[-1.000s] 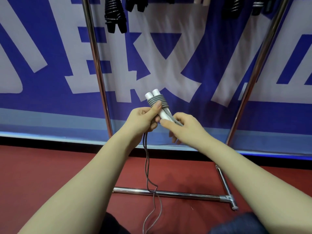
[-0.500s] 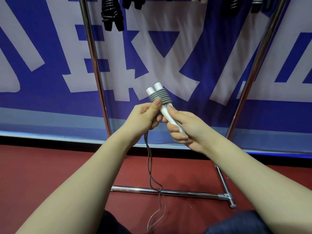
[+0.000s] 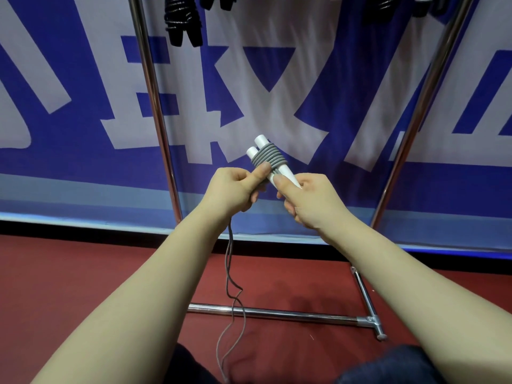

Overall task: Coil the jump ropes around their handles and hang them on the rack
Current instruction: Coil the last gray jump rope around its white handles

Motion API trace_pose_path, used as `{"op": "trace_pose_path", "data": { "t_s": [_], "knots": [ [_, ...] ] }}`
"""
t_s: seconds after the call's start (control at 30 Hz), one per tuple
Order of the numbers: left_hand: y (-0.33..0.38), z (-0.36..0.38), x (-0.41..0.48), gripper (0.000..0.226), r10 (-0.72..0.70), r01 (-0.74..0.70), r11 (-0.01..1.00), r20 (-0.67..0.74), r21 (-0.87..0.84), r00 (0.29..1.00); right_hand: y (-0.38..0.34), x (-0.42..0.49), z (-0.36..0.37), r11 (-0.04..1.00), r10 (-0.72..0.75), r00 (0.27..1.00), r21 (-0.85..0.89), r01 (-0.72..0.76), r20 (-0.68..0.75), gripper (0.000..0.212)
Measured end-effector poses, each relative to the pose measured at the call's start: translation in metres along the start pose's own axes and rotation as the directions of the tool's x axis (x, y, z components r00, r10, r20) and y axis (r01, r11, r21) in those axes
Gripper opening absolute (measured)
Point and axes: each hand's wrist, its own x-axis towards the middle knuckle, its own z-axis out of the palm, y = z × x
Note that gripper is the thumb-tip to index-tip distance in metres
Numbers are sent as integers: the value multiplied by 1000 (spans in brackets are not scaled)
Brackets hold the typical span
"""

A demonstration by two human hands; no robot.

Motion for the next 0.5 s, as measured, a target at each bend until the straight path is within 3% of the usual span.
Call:
{"op": "trace_pose_path", "data": {
  "t_s": [0.13, 0.33, 0.5],
  "knots": [
    [-1, -3, 0, 48, -72, 72, 997, 2, -28, 997, 5, 1, -1, 901, -175, 983, -411, 136, -58, 45],
    [-3, 1, -2, 27, -128, 149, 955, 96, -258, 987, 5, -2, 0, 647, -304, 952, -740, 183, -30, 33],
    [4, 11, -6, 34, -211, 240, 917, 125, -319, 970, 3, -5, -1, 377, -363, 930, -903, 204, 58, 26]
  ]
}}
